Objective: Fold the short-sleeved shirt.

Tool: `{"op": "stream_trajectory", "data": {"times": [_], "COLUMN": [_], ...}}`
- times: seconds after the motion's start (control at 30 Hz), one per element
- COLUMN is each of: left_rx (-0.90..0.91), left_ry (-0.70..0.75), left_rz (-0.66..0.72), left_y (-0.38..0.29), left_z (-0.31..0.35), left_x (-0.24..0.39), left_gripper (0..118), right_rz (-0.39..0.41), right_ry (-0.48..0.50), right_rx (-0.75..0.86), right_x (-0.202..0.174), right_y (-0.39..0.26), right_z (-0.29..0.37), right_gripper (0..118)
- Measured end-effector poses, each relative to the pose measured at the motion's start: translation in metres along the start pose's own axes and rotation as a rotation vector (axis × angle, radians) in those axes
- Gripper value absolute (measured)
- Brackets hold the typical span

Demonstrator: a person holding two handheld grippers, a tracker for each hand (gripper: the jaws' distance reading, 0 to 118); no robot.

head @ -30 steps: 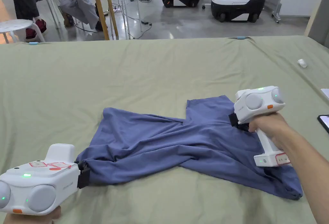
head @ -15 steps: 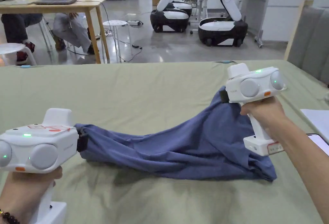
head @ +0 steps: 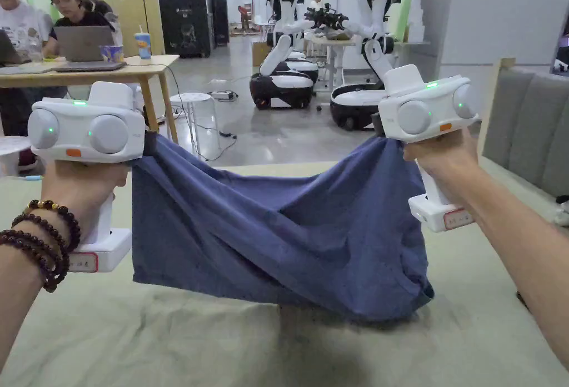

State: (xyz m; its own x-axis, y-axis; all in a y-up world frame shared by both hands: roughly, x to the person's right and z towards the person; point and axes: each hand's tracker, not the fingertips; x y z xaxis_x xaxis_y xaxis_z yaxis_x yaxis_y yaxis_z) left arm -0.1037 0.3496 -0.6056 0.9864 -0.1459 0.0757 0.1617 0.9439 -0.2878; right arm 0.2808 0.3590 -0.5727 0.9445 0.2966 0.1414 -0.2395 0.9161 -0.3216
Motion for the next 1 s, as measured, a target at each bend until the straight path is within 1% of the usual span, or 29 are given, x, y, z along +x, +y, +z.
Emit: {"op": "stream_trajectory", "data": {"times": [0.1,0.17,0.23,0.37,0.43,0.53,0.57,0.67,0.7,0.8,0.87,1.0], "left_rx": [0.014,0.031,0.056,0.105,0.113,0.145,0.153,0.166,0.154,0.114,0.074,-0.004], "left_ry": [0.012,0.021,0.041,0.09,0.121,0.16,0.16,0.155,0.154,0.139,0.125,0.097], "left_rz": [-0.015,-0.016,-0.051,-0.067,-0.067,-0.046,-0.031,-0.003,-0.011,-0.028,-0.045,-0.015], "left_y": [0.029,0.05,0.073,0.116,0.137,0.155,0.158,0.153,0.145,0.116,0.091,0.045], "left_z": [-0.019,-0.03,-0.04,-0.055,-0.068,-0.073,-0.076,-0.08,-0.075,-0.087,-0.093,-0.117], "left_x": [0.003,0.005,0.005,0.001,-0.005,-0.013,-0.016,-0.019,-0.016,-0.008,0.0,0.008], "left_gripper": [12,12,12,12,12,12,12,12,12,12,12,12], "right_rz": [0.001,-0.03,-0.013,-0.062,-0.084,-0.107,-0.099,-0.096,-0.113,-0.136,-0.141,-0.136], "right_ry": [-0.024,-0.048,-0.089,-0.111,-0.169,-0.172,-0.171,-0.185,-0.174,-0.123,-0.112,-0.069], "right_rx": [0.024,0.056,0.083,0.142,0.194,0.225,0.231,0.244,0.24,0.174,0.143,0.059], "right_x": [0.01,0.016,0.022,0.041,0.051,0.065,0.068,0.065,0.064,0.056,0.046,0.027], "right_y": [0.026,0.044,0.066,0.116,0.141,0.167,0.171,0.163,0.154,0.122,0.096,0.047], "right_z": [-0.016,-0.026,-0.037,-0.047,-0.048,-0.052,-0.051,-0.042,-0.045,-0.062,-0.074,-0.088], "right_gripper": [3,3,3,3,3,3,3,3,3,3,3,3]}}
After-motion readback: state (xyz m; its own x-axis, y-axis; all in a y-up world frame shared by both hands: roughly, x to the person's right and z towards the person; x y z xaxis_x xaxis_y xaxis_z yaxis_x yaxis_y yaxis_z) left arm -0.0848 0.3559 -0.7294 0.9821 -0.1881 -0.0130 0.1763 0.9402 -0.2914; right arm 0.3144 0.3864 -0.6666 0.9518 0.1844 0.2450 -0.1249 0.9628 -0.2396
